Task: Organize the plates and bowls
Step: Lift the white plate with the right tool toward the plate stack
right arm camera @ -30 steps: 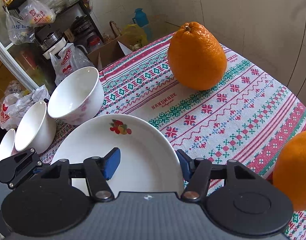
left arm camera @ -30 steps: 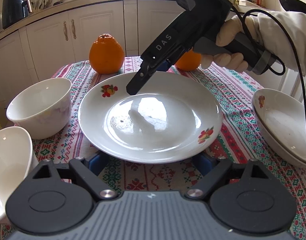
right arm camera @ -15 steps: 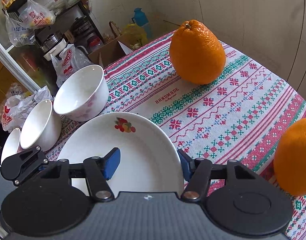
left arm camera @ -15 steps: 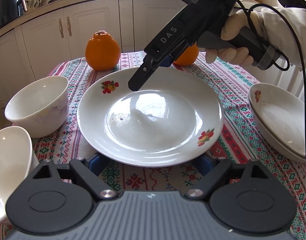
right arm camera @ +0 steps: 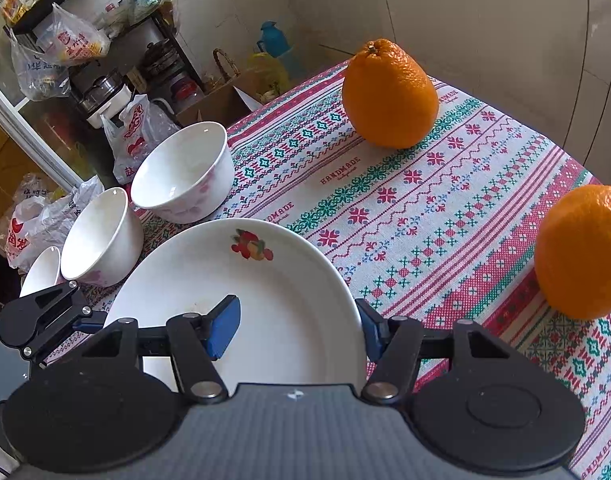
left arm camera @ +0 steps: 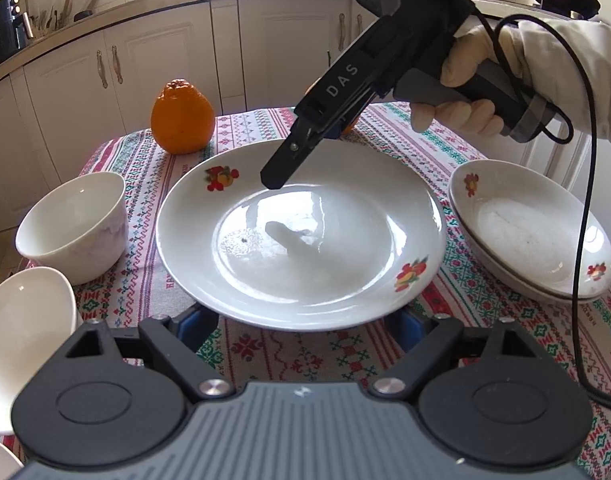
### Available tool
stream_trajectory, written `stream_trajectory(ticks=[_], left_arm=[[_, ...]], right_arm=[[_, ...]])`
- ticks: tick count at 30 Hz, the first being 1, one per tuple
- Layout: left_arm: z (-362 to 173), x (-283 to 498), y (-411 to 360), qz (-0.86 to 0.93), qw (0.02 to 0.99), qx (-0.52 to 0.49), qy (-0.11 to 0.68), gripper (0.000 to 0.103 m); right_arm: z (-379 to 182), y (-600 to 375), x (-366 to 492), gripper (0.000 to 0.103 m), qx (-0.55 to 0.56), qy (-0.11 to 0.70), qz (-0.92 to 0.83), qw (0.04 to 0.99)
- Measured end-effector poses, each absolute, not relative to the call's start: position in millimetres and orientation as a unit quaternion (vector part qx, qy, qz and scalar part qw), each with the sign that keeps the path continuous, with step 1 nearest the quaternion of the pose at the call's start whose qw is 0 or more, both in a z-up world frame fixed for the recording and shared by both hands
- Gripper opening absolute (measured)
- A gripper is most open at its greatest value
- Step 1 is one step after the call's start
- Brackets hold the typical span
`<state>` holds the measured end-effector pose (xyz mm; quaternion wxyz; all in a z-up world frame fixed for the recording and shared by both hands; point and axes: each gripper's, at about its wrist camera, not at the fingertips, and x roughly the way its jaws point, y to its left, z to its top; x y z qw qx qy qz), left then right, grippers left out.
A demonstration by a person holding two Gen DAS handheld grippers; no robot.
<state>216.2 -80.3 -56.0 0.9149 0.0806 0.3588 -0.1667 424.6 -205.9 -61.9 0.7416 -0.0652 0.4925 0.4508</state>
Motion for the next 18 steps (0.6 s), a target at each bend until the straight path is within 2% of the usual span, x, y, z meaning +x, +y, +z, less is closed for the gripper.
stream_trajectory(ticks=[18], left_arm=[[-31,191,-100,-0.201,0.911,0.095,0.346,0.089]], right_arm=[[-34,-244,384,0.067,-0.049,0.472,0.432,0.767]])
